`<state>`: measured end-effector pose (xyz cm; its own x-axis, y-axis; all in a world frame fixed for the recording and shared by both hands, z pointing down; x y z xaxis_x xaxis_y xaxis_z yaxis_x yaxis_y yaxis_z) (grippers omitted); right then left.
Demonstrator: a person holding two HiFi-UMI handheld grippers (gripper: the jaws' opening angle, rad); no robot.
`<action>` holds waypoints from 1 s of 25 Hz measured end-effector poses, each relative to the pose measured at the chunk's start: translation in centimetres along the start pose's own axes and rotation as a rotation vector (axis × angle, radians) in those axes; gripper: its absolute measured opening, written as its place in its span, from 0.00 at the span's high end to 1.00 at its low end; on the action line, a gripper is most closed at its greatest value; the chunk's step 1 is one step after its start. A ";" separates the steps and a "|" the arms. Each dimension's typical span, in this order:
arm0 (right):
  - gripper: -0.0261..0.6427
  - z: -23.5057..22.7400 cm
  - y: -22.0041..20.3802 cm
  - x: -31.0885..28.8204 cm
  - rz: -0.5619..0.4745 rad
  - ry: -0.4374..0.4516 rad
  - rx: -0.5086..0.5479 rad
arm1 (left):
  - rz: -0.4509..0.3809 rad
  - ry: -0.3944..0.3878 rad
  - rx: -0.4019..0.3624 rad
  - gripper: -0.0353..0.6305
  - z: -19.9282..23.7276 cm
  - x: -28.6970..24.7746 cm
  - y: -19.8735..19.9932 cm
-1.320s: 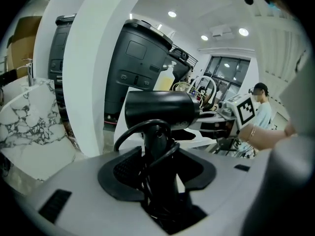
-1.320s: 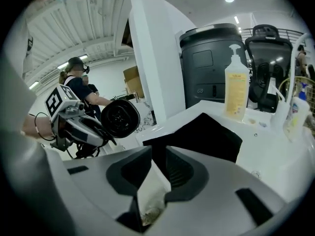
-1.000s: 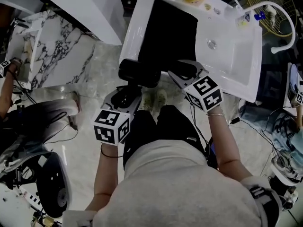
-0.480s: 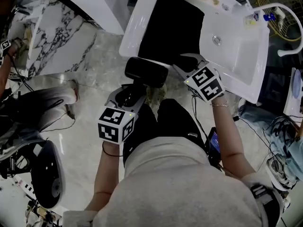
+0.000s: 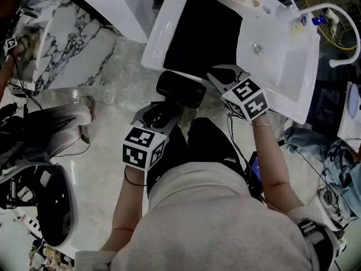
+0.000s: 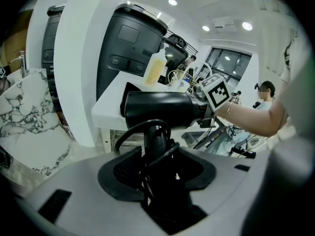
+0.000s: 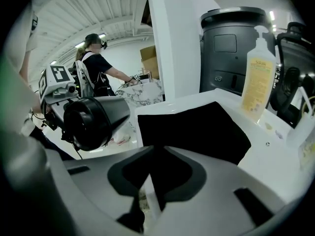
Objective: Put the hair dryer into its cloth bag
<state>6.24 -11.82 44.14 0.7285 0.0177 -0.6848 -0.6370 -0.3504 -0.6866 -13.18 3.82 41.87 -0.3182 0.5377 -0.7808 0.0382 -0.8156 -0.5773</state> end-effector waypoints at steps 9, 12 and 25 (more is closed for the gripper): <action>0.69 -0.6 -0.5 -1.1 0.058 0.071 -0.029 | -0.008 0.012 0.012 0.65 -0.2 0.0 -0.1; 0.81 -0.9 -0.6 -1.3 0.080 0.078 -0.029 | -0.006 0.013 0.016 0.65 -0.2 0.1 -0.2; 0.94 -1.2 1.3 1.1 -0.122 0.056 -0.139 | 0.037 -0.018 -0.047 0.65 -0.3 -1.8 0.9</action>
<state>6.50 -13.39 42.77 0.8135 0.0176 -0.5813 -0.5048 -0.4748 -0.7209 -12.31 2.16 42.67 -0.3328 0.5031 -0.7976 0.0943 -0.8238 -0.5590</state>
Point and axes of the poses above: the fingertips, and each gripper's own axes: x backward along the fingers, z to its left, y out of its top, the point moved 10 cm from there along x, backward along the fingers, and after that the axes turned 11 degrees about y, right-handed, at the moved point
